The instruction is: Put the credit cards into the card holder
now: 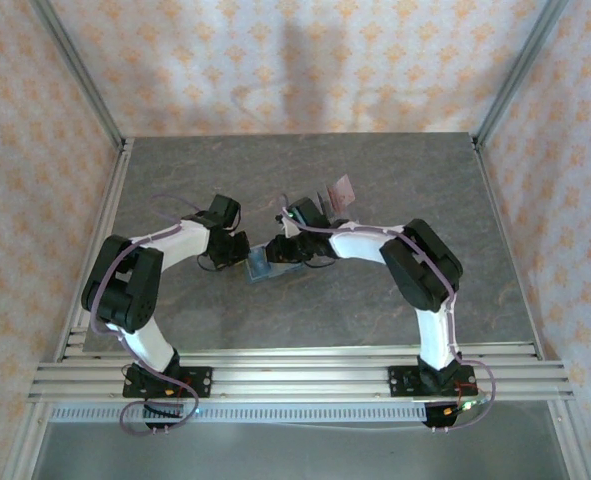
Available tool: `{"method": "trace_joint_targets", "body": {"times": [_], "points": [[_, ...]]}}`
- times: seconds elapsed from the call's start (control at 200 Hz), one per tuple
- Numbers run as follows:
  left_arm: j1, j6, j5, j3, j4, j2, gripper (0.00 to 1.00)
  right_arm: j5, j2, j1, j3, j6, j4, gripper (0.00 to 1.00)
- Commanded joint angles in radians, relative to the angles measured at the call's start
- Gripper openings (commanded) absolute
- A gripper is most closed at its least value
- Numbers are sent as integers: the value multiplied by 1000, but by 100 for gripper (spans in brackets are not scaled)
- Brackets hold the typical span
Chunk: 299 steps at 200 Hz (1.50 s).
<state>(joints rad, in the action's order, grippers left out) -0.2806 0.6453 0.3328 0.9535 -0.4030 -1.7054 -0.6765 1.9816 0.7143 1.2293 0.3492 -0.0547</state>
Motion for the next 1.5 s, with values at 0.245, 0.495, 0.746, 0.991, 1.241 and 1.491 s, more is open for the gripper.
{"method": "trace_joint_targets", "body": {"times": [0.245,0.495,0.746,0.991,1.241,1.491], "points": [[9,-29,3,-19,31,-20,0,122,-41,-44,132,-156,-234,29],[9,-30,5,-24,36,-20,0,159,20,-41,204,-207,-299,28],[9,-29,8,-22,35,-19,0,208,73,-12,236,-246,-338,23],[9,-27,9,-21,35,-17,0,306,101,10,232,-275,-353,24],[9,-27,9,-19,34,-21,0,398,64,31,174,-280,-309,25],[8,-27,10,-19,34,-21,0,422,32,31,191,-289,-308,26]]}}
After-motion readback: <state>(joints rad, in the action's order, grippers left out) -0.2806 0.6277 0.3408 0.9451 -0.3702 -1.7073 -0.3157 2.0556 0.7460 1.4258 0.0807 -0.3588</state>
